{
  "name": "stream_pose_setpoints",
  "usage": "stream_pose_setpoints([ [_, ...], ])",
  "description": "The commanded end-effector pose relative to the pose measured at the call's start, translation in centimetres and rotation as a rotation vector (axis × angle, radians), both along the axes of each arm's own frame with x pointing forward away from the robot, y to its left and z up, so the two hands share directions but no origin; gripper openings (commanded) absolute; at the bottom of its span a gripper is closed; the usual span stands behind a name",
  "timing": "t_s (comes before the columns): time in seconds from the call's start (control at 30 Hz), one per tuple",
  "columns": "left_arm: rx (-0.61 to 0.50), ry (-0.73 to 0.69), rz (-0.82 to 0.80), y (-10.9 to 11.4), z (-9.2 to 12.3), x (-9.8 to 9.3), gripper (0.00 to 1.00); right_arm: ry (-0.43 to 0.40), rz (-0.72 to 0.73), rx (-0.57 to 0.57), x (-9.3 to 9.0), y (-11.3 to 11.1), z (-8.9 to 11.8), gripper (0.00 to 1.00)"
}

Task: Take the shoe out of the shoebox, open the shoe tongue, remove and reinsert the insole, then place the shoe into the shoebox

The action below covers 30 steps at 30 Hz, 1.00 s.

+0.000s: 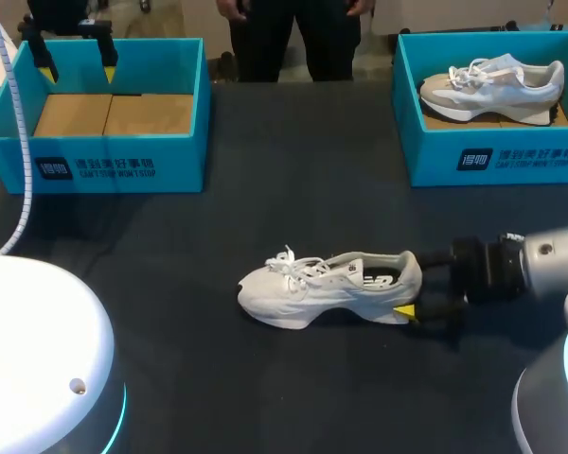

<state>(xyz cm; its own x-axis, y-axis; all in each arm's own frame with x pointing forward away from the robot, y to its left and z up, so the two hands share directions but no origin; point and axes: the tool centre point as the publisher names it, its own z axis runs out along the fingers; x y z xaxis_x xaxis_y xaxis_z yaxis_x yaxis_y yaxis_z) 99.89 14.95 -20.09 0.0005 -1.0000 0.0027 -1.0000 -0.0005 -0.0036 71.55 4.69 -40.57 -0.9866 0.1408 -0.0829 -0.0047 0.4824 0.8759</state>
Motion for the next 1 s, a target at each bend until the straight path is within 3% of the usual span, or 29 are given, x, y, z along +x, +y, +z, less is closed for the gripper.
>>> stream_pose_setpoints([
  [0.03,0.001,0.001,0.0,0.0,0.0,0.0,1.0,0.005,0.049,0.005,0.7,0.5,-0.1,0.0],
  [1.0,0.001,0.001,0.0,0.0,0.0,0.0,1.0,-0.012,0.074,0.038,1.7,3.7,-0.9,0.0],
])
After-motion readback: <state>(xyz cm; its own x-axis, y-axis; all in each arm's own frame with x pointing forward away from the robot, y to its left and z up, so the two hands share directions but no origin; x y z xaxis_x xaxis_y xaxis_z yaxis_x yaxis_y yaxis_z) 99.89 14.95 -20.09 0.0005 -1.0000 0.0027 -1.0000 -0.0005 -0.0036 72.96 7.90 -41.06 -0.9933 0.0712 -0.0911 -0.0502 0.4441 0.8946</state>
